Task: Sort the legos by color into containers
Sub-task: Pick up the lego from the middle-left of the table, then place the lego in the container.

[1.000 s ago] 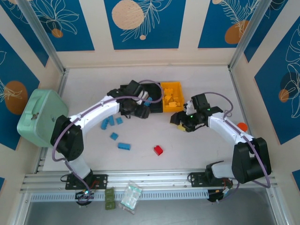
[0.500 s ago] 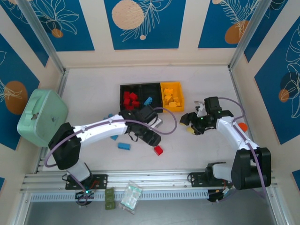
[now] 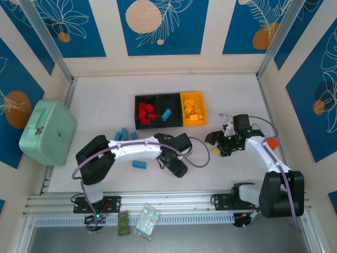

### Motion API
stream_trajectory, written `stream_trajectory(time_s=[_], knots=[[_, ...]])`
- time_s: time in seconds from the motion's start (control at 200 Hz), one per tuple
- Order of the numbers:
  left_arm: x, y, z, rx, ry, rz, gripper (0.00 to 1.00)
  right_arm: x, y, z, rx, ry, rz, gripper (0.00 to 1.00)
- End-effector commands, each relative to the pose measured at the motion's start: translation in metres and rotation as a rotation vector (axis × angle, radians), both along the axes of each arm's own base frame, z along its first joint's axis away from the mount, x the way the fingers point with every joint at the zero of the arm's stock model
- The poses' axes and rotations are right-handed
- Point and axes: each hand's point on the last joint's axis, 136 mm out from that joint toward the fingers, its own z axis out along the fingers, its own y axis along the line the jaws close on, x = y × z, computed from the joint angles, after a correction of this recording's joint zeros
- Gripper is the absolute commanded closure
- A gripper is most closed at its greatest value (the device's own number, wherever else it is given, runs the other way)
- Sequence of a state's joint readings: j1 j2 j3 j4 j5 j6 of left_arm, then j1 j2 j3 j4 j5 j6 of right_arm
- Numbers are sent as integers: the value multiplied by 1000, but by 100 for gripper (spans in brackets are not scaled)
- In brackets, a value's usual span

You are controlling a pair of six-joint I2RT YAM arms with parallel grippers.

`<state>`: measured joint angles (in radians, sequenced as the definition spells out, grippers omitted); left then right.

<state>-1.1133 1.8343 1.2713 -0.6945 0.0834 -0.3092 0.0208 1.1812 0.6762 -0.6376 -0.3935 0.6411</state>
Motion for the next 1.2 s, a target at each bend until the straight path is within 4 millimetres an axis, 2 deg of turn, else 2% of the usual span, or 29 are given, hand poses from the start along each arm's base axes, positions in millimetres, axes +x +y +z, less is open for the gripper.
stream_trajectory(time_s=[0.0, 0.14, 0.26, 0.42, 0.64, 0.99, 1.196], knots=[[3, -5, -4, 42, -34, -8, 28, -5, 2, 1, 36, 6, -4, 38], [2, -8, -16, 81, -32, -22, 34, -4, 0, -1, 43, 8, -14, 38], [4, -7, -15, 91, -45, -20, 46, -3, 0, 0, 51, 3, -15, 38], [11, -7, -3, 74, -83, -15, 62, -2, 2, 0, 65, 1, -11, 38], [31, 8, 21, 50, -142, 39, 64, -4, 10, 0, 80, 6, 18, 38], [96, 51, 70, -41, -204, 223, 64, 4, 48, 10, 37, -34, 141, 38], [155, 81, 97, -81, -264, 374, 64, 19, 68, 15, 40, -47, 186, 38]])
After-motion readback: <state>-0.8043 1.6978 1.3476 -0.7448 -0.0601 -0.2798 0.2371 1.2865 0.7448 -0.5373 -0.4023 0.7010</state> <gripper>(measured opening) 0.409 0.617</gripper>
